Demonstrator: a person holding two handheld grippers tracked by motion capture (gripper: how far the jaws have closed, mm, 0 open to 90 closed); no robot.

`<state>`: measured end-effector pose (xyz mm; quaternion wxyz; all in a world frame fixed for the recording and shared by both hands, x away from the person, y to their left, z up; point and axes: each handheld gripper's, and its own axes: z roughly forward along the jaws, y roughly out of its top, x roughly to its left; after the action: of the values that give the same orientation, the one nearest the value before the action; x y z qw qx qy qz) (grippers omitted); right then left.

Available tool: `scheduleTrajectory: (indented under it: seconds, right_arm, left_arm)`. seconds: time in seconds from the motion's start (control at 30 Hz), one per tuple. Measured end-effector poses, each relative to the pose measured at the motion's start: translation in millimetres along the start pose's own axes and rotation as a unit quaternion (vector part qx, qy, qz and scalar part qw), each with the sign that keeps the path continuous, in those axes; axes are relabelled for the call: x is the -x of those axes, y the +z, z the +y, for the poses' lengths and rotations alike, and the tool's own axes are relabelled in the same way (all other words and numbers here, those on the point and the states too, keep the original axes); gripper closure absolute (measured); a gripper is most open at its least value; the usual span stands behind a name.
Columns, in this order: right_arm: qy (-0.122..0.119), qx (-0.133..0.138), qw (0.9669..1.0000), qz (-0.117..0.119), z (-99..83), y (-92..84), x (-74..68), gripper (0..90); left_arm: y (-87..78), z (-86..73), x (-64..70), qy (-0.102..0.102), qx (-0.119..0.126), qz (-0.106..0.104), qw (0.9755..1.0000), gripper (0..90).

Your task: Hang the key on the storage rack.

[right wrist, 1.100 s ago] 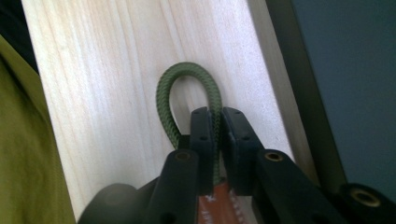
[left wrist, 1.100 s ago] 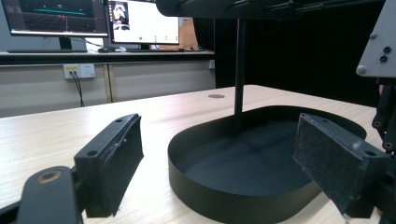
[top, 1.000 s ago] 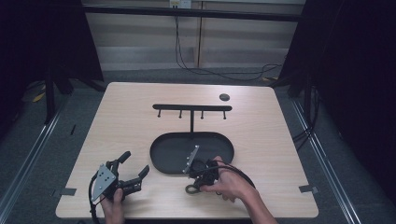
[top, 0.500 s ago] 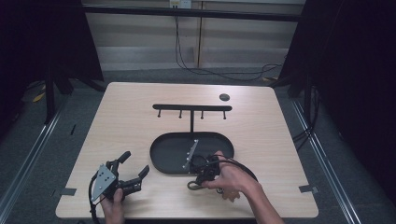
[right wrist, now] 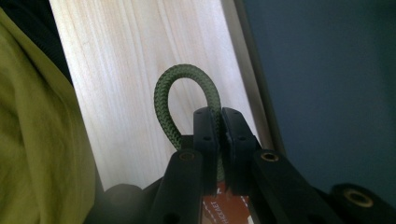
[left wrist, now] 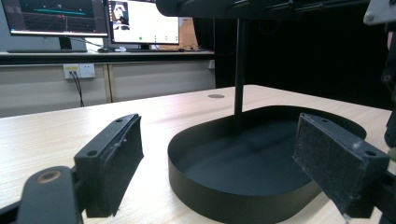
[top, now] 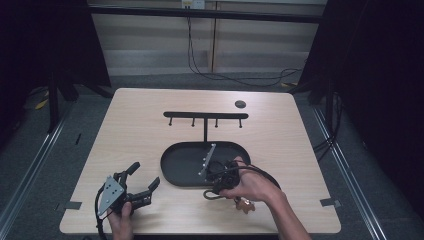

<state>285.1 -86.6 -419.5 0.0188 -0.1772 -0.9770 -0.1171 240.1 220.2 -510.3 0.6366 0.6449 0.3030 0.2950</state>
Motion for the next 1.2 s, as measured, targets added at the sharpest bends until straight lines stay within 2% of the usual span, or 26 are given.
scheduleTrajectory:
  seconds: [0.13,0.2,0.27,0.43,0.6,0.8,1.03,1.2]
  right_arm:
    - [-0.004,0.000,1.0000,-0.009,-0.4,-11.6,2.9,85.5]
    - [0.003,-0.004,1.0000,-0.006,-0.2,-13.3,2.4,85.5]
    - [-0.004,-0.002,0.9999,-0.012,0.9,-20.1,5.1,85.5]
    - [-0.006,-0.013,0.9998,-0.013,3.5,-30.8,5.2,85.5]
    - [-0.005,-0.010,0.9998,-0.014,6.0,-40.7,6.6,85.5]
    - [-0.003,-0.025,0.9995,-0.018,11.0,-53.5,10.0,85.5]
    - [-0.004,-0.017,0.9995,-0.027,16.5,-70.8,13.7,85.5]
    - [-0.004,-0.014,0.9995,-0.029,16.9,-76.4,15.1,85.5]
  left_arm:
    - [0.1,0.0,0.2,-0.002,0.000,0.000,1.0000,15.5]
    - [0.1,0.0,0.2,-0.001,0.000,0.000,1.0000,15.5]
    - [0.1,-0.1,0.2,-0.002,0.000,0.000,1.0000,15.5]
    - [0.1,0.0,0.2,-0.001,0.000,0.000,1.0000,15.5]
    - [0.1,-0.1,0.2,-0.002,0.000,0.000,1.0000,15.5]
    - [0.0,-0.1,0.2,-0.001,0.000,0.000,1.0000,15.5]
    - [0.0,0.0,0.0,0.000,0.000,0.000,1.0000,15.5]
    - [0.1,-0.1,0.2,-0.001,0.000,0.000,1.0000,15.5]
